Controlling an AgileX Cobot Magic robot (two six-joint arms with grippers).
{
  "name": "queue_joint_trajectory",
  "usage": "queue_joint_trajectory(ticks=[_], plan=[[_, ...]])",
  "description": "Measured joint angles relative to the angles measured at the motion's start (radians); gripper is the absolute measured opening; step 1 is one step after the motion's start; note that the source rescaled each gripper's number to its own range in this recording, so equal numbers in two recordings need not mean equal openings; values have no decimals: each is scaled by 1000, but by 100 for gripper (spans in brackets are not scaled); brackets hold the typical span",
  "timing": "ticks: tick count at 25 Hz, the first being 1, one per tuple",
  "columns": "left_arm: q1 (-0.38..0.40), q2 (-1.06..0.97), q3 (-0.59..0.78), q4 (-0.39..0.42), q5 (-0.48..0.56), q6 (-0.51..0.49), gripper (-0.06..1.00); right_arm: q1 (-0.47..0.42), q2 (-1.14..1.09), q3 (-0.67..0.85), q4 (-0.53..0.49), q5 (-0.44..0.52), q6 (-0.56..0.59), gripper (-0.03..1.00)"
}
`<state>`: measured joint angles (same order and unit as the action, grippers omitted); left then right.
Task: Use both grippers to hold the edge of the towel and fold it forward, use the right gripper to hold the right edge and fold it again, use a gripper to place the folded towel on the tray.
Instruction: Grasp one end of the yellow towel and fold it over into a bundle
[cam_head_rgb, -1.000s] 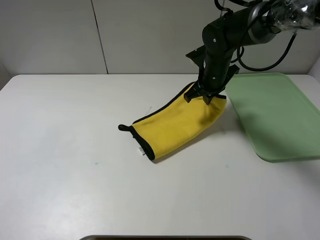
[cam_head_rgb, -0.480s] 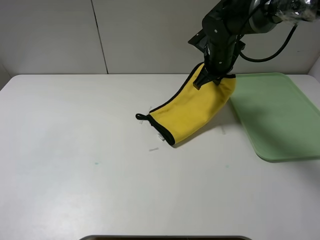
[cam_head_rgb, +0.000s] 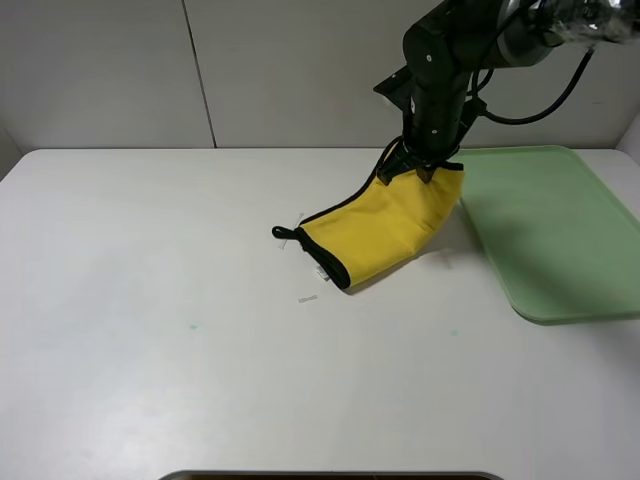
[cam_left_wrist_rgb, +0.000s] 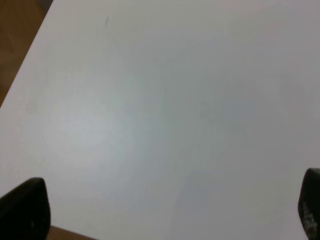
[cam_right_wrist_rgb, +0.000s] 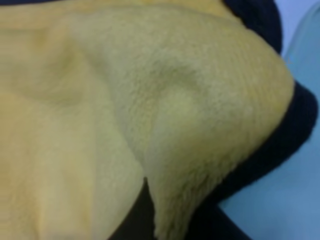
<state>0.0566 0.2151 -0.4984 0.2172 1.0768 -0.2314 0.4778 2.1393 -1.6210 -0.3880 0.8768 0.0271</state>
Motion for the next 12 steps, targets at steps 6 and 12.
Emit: queue_joint_trajectory(ticks=[6, 12], plan=[[0, 0, 0, 0, 0, 0, 100, 84, 0, 18, -1, 15, -8, 7], [0, 0, 0, 0, 0, 0, 100, 160, 0, 18, 16, 19, -8, 7]])
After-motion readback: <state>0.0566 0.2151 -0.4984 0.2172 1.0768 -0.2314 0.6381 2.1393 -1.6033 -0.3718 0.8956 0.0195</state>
